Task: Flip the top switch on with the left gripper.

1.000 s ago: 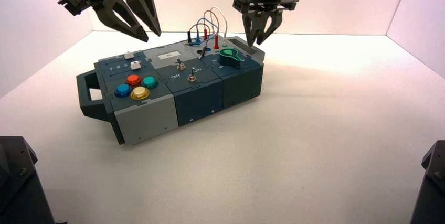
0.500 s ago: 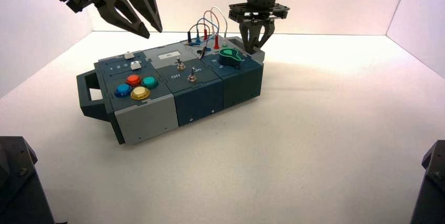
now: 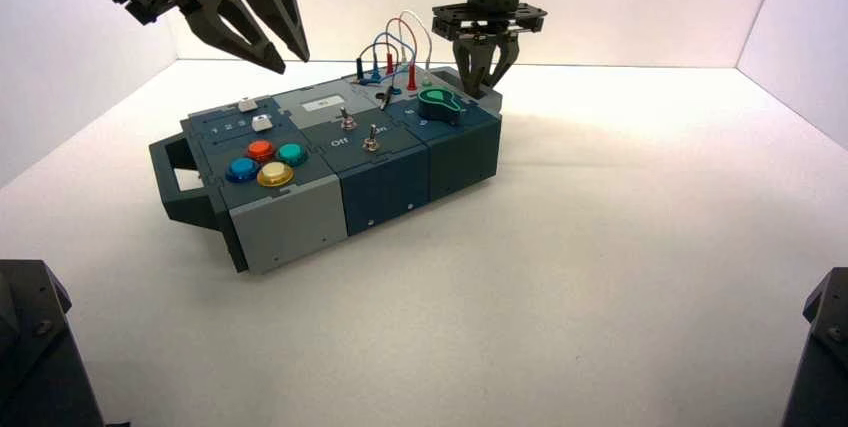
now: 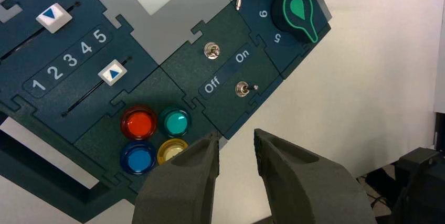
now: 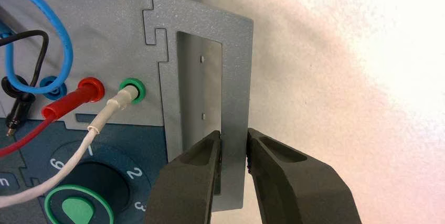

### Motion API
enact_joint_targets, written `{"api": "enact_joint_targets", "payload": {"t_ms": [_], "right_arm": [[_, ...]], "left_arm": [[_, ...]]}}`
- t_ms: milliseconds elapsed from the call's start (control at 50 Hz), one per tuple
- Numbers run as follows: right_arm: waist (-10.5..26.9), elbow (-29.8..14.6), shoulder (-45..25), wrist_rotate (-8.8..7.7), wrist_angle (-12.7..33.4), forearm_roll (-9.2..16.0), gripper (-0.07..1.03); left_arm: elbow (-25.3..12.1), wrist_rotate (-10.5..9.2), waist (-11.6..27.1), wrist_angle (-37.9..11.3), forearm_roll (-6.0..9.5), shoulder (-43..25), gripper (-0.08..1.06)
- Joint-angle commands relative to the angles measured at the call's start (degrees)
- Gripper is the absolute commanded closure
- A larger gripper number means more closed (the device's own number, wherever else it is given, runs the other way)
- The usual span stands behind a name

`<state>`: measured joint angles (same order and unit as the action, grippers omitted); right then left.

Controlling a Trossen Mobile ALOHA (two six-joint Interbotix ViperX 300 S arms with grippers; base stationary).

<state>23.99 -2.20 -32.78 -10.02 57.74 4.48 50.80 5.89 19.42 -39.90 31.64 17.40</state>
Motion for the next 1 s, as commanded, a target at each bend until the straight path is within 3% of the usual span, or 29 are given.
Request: {"api": "enact_joint_targets", "payload": {"t_ms": [20, 120, 340, 1000], "right_arm": [[-3.1, -0.3, 3.4, 1.93, 1.5, -2.8, 0.98], [-3.3, 0.5, 4.5, 3.96, 1.9, -5.2, 0.98], [-3.4, 1.8, 5.9, 4.66, 4.2, -5.7, 0.98], [1.8, 5.3, 8.7, 3.52, 10.0, -4.9, 0.98]], "left_arm": [[-1.3, -0.18, -0.3, 0.2, 0.26, 0.5, 0.6], [-1.4, -0.18, -0.3, 0.0, 0.26, 0.4, 0.6], [-1.5, -0.18, -0.4, -0.5, 0.26, -0.7, 0.6], [-6.0, 0.18, 2.5, -3.4, 0.18, -9.0, 0.6]]}}
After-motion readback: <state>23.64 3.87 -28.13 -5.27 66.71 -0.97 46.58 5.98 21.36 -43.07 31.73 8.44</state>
